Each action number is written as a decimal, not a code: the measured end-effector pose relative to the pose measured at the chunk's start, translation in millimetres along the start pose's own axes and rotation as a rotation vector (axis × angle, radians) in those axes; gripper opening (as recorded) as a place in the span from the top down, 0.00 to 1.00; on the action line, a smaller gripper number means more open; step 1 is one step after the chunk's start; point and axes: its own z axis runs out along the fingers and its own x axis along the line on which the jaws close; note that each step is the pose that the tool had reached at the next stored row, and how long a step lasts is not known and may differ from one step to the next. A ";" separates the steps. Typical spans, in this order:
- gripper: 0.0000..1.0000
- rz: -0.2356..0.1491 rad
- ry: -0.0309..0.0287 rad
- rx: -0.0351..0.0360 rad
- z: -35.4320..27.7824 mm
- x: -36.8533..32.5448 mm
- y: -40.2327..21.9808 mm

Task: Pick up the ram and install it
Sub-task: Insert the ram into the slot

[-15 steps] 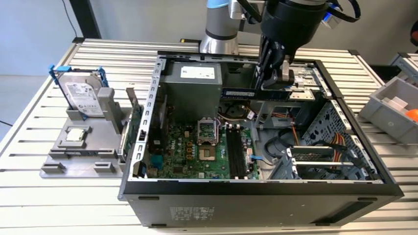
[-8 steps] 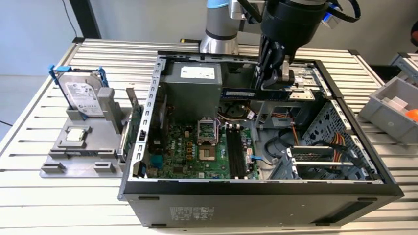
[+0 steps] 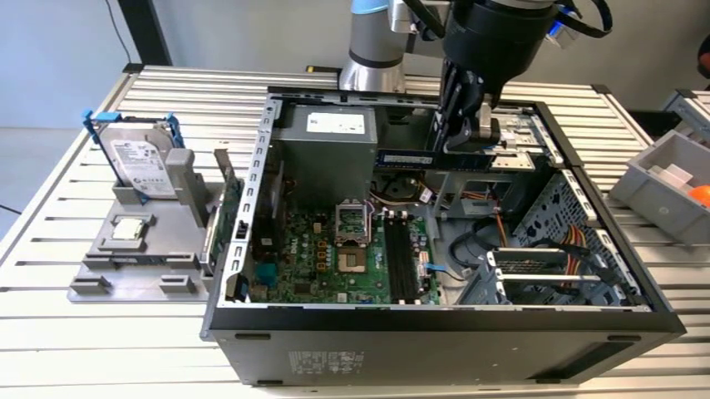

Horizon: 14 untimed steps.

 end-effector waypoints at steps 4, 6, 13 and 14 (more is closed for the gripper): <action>1.00 0.033 -0.0005 0.0011 0.1 0.0 -0.1; 1.00 0.068 -0.0012 0.0022 0.1 0.0 -0.1; 1.00 0.195 -0.0038 0.0063 0.4 0.1 -0.1; 1.00 0.212 -0.0041 0.0068 0.4 0.1 -0.1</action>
